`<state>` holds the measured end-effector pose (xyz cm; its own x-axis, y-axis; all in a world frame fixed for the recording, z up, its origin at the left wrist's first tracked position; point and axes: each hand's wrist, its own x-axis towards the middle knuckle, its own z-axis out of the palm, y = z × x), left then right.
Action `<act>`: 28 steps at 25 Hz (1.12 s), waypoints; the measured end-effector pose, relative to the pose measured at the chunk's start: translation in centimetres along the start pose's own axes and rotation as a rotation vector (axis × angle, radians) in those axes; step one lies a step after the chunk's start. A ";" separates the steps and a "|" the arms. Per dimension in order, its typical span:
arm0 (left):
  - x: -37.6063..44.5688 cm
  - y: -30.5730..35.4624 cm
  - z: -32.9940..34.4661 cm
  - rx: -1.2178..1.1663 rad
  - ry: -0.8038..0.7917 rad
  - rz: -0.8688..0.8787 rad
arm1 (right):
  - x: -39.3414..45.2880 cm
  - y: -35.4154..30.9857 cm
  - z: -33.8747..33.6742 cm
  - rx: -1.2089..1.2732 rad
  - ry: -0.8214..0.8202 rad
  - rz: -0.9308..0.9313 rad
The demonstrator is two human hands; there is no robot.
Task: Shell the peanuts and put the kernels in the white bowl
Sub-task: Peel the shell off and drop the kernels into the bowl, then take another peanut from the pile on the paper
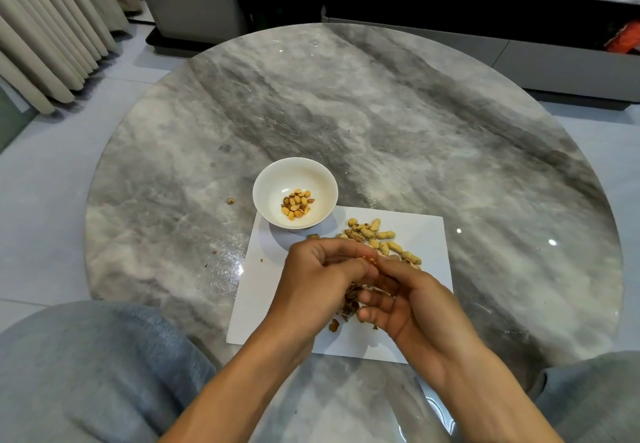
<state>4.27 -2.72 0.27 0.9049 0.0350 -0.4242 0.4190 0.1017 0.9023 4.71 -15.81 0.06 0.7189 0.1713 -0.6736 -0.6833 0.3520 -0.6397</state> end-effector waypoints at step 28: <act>1.4 -0.3 -2.4 -0.540 0.196 -0.275 | 0.1 0.0 -3.5 -1.297 0.206 -0.490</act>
<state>5.24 -0.32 -0.79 0.7180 0.1121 -0.6870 0.4910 0.6181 0.6140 4.33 -18.98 -1.27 0.9615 0.1035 -0.2544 -0.0829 -0.7736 -0.6282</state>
